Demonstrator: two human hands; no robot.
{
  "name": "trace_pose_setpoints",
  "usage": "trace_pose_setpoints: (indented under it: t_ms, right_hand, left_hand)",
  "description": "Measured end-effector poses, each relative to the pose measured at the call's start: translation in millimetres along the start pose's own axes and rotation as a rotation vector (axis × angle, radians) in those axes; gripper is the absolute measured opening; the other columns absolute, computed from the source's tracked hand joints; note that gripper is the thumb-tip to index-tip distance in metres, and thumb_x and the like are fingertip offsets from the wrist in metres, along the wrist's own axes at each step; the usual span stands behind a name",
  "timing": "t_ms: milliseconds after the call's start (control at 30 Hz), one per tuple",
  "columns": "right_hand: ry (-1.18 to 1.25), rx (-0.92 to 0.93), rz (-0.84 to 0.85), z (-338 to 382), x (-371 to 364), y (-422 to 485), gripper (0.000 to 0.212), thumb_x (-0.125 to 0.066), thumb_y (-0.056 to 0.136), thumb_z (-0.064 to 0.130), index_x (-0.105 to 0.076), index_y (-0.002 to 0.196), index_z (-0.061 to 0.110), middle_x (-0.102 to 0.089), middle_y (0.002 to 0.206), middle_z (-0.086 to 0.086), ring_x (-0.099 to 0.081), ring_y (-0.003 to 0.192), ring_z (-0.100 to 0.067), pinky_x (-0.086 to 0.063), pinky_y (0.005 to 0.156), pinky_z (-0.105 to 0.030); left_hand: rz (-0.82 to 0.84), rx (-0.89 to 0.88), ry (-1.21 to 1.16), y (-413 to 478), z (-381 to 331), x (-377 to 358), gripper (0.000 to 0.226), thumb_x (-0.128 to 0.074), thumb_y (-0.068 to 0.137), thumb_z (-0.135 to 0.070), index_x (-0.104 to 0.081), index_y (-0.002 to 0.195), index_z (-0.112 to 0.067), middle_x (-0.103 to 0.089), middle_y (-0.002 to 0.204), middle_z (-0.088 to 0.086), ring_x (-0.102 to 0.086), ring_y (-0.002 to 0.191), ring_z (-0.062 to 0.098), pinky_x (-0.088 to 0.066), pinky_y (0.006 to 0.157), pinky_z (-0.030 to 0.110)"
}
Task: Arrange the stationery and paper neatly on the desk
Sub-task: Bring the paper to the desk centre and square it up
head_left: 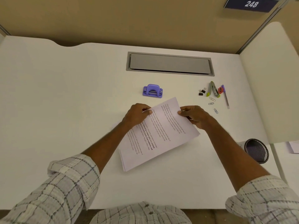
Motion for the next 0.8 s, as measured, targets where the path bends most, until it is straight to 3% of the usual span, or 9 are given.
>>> trace_pose_setpoints:
  t_ms: [133,233,300,400,633,733,800]
  right_hand:
    - [-0.010,0.051,0.066,4,3,-15,0.037,-0.071,0.088,0.042,-0.073,0.115,0.017,-0.075,0.113,-0.006,-0.071,0.103,-0.024,-0.057,0.084,-0.035]
    - [0.079,0.060,0.094,-9,8,-23,0.052,-0.070,0.085,0.051,-0.067,0.126,0.020,-0.071,0.123,-0.002,-0.066,0.115,-0.022,-0.050,0.102,-0.042]
    - [0.142,0.090,0.121,-20,5,-27,0.052,-0.069,0.087,0.046,-0.062,0.132,0.020,-0.068,0.129,0.002,-0.063,0.121,-0.018,-0.043,0.109,-0.044]
    - [0.230,0.122,0.160,-29,-15,-34,0.048,-0.068,0.091,0.033,-0.057,0.135,0.017,-0.066,0.132,0.000,-0.059,0.127,-0.021,-0.041,0.112,-0.046]
    - [0.325,0.453,-0.066,16,-49,-78,0.018,-0.066,0.095,0.014,-0.065,0.113,0.014,-0.073,0.115,-0.007,-0.070,0.106,-0.022,-0.055,0.093,-0.043]
    - [0.319,0.620,-0.108,44,-49,-106,0.016,-0.065,0.095,0.013,-0.066,0.111,0.011,-0.073,0.114,-0.009,-0.070,0.106,-0.027,-0.058,0.089,-0.040]
    - [0.294,0.702,-0.134,55,-48,-121,0.018,-0.064,0.096,0.014,-0.065,0.113,0.009,-0.073,0.116,-0.010,-0.069,0.108,-0.030,-0.057,0.091,-0.041]
  left_hand:
    - [-0.090,0.091,-0.268,-12,21,11,0.031,-0.060,0.101,-0.036,-0.073,0.121,-0.016,-0.078,0.106,0.006,-0.074,0.093,0.024,-0.056,0.078,0.031]
    - [-0.187,0.136,-0.470,-23,38,22,0.026,-0.063,0.099,-0.034,-0.076,0.113,-0.017,-0.079,0.100,0.005,-0.076,0.092,0.028,-0.062,0.083,0.040]
    - [-0.224,0.130,-0.618,-31,42,28,0.023,-0.065,0.098,-0.032,-0.076,0.111,-0.016,-0.080,0.102,0.004,-0.076,0.096,0.027,-0.061,0.091,0.047]
    - [-0.248,0.088,-0.722,-45,37,35,0.025,-0.064,0.099,-0.031,-0.074,0.117,-0.015,-0.079,0.108,0.003,-0.076,0.100,0.024,-0.061,0.092,0.045]
    - [-0.341,-0.026,-0.879,-83,13,51,0.028,-0.062,0.101,-0.027,-0.068,0.123,-0.012,-0.077,0.115,0.005,-0.074,0.104,0.025,-0.061,0.086,0.036]
    - [-0.416,-0.131,-0.893,-103,0,65,0.023,-0.059,0.102,-0.024,-0.067,0.122,-0.014,-0.076,0.114,0.002,-0.073,0.101,0.016,-0.059,0.081,0.027]
    - [-0.449,-0.183,-0.853,-115,-6,73,0.025,-0.057,0.103,-0.025,-0.067,0.124,-0.014,-0.075,0.118,0.002,-0.072,0.104,0.018,-0.059,0.086,0.029]
Point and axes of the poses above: each hand's wrist, its own y-axis towards the middle knuckle, its own x-axis out of the back of the hand, z = x × y, the point moved 6 cm from there along y, towards the middle knuckle
